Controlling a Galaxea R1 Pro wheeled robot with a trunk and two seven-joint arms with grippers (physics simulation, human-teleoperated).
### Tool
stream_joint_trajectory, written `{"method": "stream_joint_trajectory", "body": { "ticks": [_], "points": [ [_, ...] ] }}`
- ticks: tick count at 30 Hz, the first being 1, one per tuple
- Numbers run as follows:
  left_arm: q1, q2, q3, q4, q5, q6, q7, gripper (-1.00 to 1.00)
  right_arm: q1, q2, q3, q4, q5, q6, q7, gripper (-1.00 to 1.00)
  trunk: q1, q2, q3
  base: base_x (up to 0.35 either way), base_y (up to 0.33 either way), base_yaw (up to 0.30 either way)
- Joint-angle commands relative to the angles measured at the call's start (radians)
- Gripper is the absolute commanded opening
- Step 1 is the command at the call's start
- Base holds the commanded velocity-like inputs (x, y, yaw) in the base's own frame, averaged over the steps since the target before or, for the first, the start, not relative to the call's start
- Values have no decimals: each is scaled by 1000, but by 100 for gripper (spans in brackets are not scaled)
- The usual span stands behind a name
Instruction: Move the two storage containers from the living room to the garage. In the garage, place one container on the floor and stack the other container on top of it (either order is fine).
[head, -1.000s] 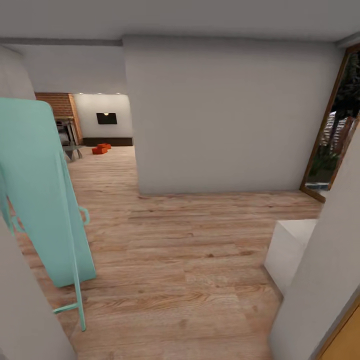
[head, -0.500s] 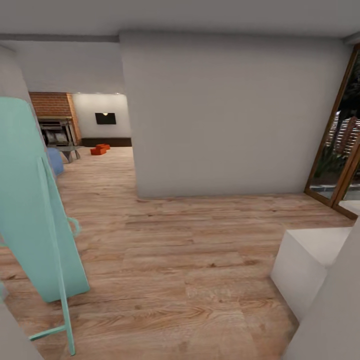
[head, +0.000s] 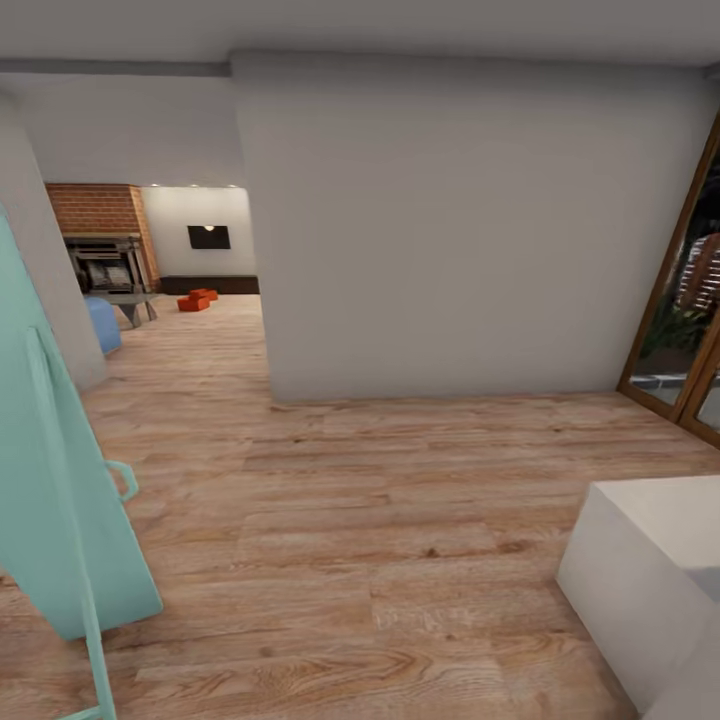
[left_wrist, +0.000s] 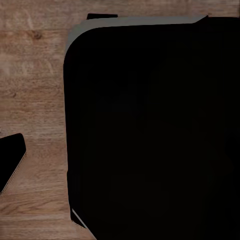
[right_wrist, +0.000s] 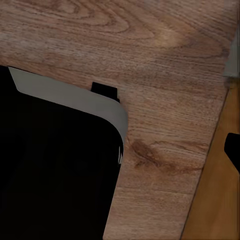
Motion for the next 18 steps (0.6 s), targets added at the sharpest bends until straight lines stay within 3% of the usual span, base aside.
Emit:
{"method": "stream_joint_trajectory", "body": {
  "ticks": [1, 18],
  "points": [
    [-1, 0, 2, 0, 1, -2, -1, 100, -1, 0, 8, 2, -7, -4, -1, 100, 1, 0, -1, 322, 0, 0],
    [-1, 0, 2, 0, 2, -2, -1, 100, -1, 0, 8, 1, -7, -4, -1, 100, 1, 0, -1, 322, 0, 0]
  ]
}}
